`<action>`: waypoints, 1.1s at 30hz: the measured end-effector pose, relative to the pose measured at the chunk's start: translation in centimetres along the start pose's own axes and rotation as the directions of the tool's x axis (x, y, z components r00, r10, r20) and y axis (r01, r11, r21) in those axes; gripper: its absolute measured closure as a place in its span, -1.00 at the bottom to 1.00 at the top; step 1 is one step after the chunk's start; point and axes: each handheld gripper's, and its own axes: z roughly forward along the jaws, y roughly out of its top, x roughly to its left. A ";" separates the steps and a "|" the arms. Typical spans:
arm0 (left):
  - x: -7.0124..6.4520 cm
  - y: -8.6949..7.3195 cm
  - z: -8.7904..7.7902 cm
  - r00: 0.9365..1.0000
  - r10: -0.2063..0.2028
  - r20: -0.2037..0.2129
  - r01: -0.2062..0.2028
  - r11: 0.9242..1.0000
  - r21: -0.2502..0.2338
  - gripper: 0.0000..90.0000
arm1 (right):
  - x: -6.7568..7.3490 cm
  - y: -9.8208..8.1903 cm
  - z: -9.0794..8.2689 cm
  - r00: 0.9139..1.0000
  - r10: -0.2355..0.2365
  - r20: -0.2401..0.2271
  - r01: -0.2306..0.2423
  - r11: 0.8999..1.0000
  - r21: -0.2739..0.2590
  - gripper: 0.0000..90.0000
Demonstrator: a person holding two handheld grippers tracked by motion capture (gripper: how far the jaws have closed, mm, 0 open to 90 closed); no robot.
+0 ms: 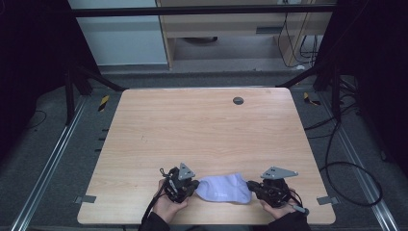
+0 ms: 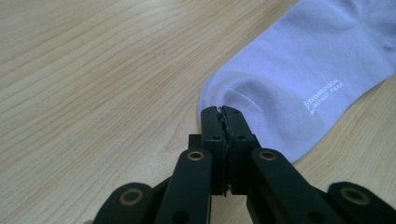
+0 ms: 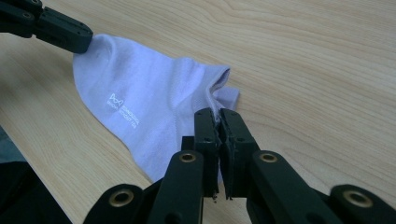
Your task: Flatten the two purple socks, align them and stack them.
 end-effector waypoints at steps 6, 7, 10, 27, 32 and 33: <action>0.1 -0.1 0.5 1.000 0.001 -0.005 -0.001 1.000 0.008 0.95 | -0.2 -0.2 0.3 1.000 0.004 0.010 -0.004 1.000 0.015 0.91; 0.1 -0.1 0.5 1.000 -0.001 -0.009 0.001 1.000 0.008 0.95 | -0.3 -0.3 0.5 1.000 -0.001 0.016 0.001 1.000 0.018 0.90; 0.1 -0.2 0.8 1.000 0.001 -0.012 -0.001 1.000 0.017 0.95 | -0.5 -0.4 0.8 1.000 0.006 0.023 -0.007 0.999 0.033 0.89; -0.9 1.1 -0.7 0.999 0.019 -0.028 -0.022 0.992 -0.125 0.57 | -0.4 -0.4 1.2 0.999 -0.032 0.016 0.033 0.996 -0.087 0.59; -2.4 1.3 1.6 0.995 0.095 0.002 -0.095 0.993 -0.073 0.82 | 0.2 -0.4 2.5 0.997 -0.058 -0.047 0.055 0.996 -0.064 0.90; -2.6 1.2 2.1 0.995 0.101 0.003 -0.100 0.993 -0.063 0.83 | 0.3 -0.4 2.9 0.997 -0.059 -0.052 0.057 0.997 -0.047 0.93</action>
